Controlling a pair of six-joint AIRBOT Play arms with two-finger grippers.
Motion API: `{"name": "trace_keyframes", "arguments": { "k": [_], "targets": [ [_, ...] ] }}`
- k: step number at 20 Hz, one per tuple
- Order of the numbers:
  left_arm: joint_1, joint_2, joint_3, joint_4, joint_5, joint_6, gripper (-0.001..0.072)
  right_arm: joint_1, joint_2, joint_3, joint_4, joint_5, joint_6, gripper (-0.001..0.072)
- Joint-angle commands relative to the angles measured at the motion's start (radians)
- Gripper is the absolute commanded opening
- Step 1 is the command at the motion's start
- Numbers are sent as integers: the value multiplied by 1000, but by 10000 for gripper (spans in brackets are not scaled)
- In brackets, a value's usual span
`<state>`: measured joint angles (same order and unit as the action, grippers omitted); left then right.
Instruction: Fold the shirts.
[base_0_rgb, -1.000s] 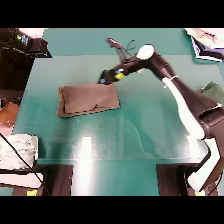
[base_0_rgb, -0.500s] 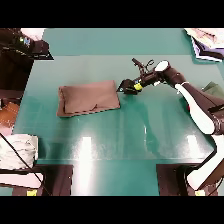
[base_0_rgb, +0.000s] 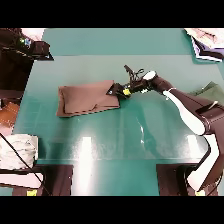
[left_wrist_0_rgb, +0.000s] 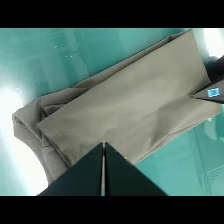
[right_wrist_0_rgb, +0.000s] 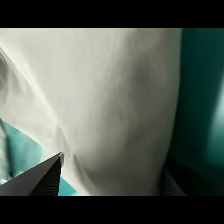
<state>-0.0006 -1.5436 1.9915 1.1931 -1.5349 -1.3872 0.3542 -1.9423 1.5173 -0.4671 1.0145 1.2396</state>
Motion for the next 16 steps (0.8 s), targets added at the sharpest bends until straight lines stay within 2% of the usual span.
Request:
{"name": "trace_keyframes", "arguments": {
  "k": [1, 3, 4, 5, 6, 9, 16],
  "targets": [
    [1, 0, 0, 0, -1, 7, 27, 29, -26, -2, 56, -70, -20, 576],
    [1, 0, 0, 0, 0, 7, 27, 47, -23, -2, 56, -122, -29, 288],
    [1, 0, 0, 0, 0, 7, 27, 49, -19, -2, 55, -140, -47, 98],
    [1, 0, 0, 0, 0, 7, 27, 50, -10, -2, 54, -146, -81, 14],
    [1, 0, 0, 0, 0, 7, 27, 48, 5, -3, 50, -149, -117, 13],
    [1, 0, 0, 0, -3, 8, 27, -12, 105, -3, -61, -135, -118, 11],
    [1, 0, 0, -3, -3, 7, 27, -435, 451, -3, -501, 47, 47, 11]
  ]
}}
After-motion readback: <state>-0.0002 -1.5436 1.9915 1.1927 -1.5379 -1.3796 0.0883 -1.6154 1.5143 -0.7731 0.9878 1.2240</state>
